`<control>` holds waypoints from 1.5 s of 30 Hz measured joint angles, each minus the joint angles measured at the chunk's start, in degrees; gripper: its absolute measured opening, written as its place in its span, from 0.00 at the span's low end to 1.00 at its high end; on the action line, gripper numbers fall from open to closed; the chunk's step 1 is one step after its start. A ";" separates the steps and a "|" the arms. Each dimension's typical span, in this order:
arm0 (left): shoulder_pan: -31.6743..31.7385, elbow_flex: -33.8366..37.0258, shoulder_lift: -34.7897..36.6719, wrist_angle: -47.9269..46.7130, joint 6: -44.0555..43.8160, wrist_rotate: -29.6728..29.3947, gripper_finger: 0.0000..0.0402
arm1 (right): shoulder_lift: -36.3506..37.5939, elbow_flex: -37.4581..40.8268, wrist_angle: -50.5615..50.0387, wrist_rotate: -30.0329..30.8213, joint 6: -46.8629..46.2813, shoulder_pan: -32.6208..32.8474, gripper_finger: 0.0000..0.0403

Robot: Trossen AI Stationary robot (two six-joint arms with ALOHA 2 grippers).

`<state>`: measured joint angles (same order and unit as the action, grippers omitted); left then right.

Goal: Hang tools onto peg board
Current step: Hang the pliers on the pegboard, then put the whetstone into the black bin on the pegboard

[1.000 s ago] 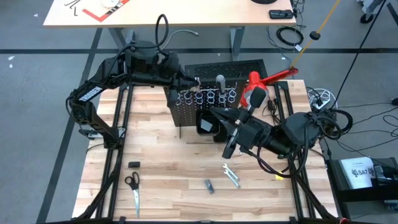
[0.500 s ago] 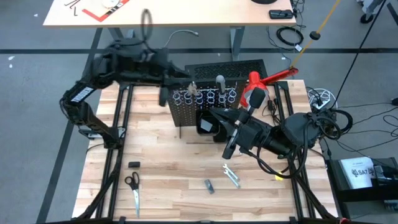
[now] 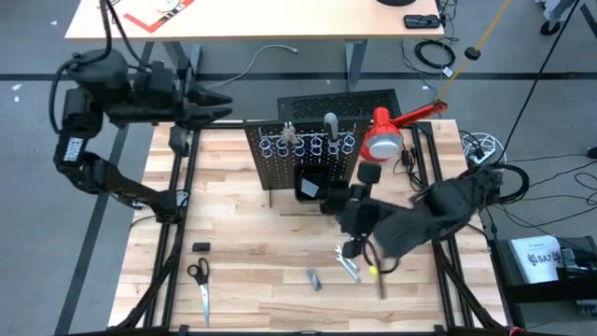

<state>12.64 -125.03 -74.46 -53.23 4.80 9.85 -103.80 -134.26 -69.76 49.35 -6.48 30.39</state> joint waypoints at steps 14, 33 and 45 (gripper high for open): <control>0.02 0.02 0.62 -3.68 0.02 -0.20 0.26 | -4.10 31.21 3.03 -25.08 -44.33 2.13 0.30; -0.02 0.04 0.91 -8.24 0.17 -0.26 0.26 | -9.99 56.44 45.05 -35.23 -56.73 0.20 0.59; -0.01 0.06 0.93 -7.88 0.04 -0.34 0.26 | -17.58 52.56 48.12 -37.27 -55.40 -0.42 0.59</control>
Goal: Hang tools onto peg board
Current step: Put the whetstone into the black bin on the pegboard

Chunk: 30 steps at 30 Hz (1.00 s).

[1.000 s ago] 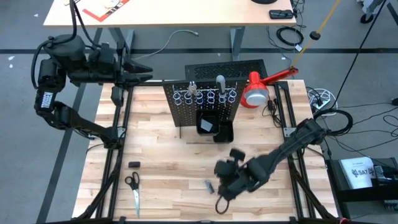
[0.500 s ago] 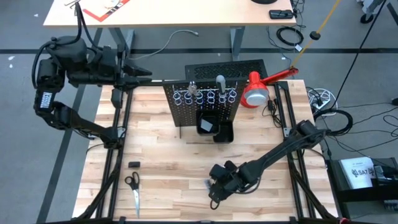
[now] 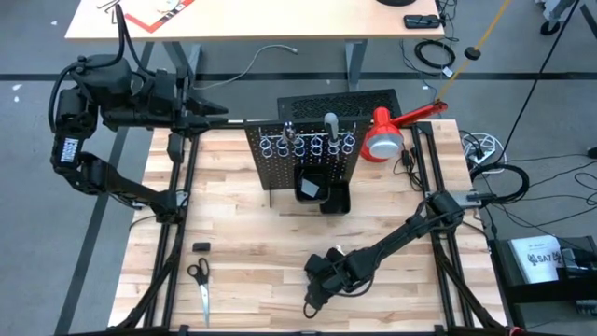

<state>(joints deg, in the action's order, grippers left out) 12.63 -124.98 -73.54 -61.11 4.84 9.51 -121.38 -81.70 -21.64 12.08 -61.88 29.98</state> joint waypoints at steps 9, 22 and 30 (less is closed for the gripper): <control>0.00 -0.01 -0.02 0.25 -0.07 -0.58 0.26 | -3.66 -4.26 -9.16 0.94 -3.08 -0.36 0.49; -0.01 0.01 1.89 3.75 -0.13 -0.60 0.26 | -3.41 -4.10 -11.39 -0.27 -2.42 -1.01 0.23; -0.01 -0.01 2.10 3.74 -0.28 -0.60 0.26 | -0.09 -5.30 -14.59 4.07 2.22 -0.66 0.23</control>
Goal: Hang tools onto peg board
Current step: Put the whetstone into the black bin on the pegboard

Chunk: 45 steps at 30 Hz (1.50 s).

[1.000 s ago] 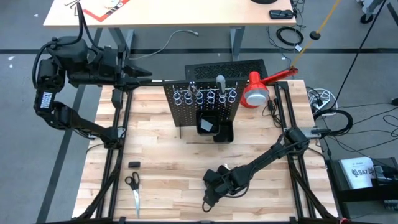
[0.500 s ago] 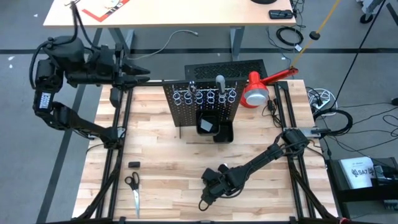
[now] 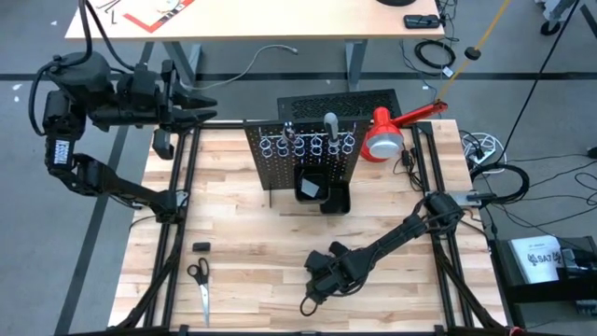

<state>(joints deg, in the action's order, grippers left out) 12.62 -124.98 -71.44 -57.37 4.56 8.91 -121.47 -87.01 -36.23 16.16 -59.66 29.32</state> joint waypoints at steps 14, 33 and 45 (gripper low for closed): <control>0.00 0.02 -0.17 -0.54 -1.07 0.00 0.26 | 8.48 -19.56 -20.36 12.45 14.79 0.39 0.23; 0.00 0.02 -0.33 -0.72 -1.26 0.02 0.26 | 10.64 -36.25 -36.72 28.58 30.50 -13.97 0.24; 0.00 0.02 -0.33 -1.34 -0.77 0.02 0.26 | 10.62 -36.06 -37.57 22.82 33.29 -18.45 0.47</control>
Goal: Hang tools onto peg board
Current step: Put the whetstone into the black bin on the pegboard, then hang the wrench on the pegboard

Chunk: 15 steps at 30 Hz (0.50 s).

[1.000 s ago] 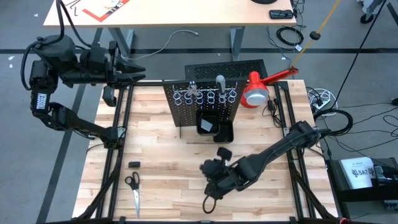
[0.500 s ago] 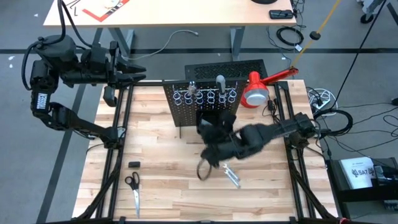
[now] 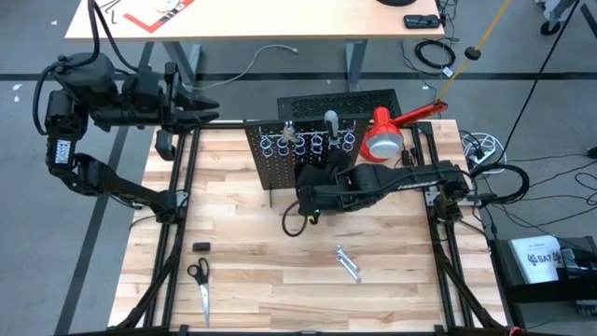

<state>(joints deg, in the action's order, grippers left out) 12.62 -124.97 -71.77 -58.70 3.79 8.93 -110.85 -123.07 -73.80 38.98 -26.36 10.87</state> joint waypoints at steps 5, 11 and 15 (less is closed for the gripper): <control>0.00 0.00 0.00 -0.16 0.02 0.00 0.26 | 0.00 0.00 0.24 0.14 0.28 -0.04 0.58; 0.00 0.00 0.00 -0.84 0.07 0.00 0.26 | 0.02 0.00 0.35 0.30 2.99 2.84 0.59; 0.01 0.00 0.00 -0.96 0.11 0.00 0.26 | 0.41 0.00 -0.48 0.10 3.06 6.28 0.57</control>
<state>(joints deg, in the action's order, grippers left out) 12.63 -124.97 -71.77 -59.67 3.90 8.93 -110.44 -123.07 -74.28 39.08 -23.30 17.15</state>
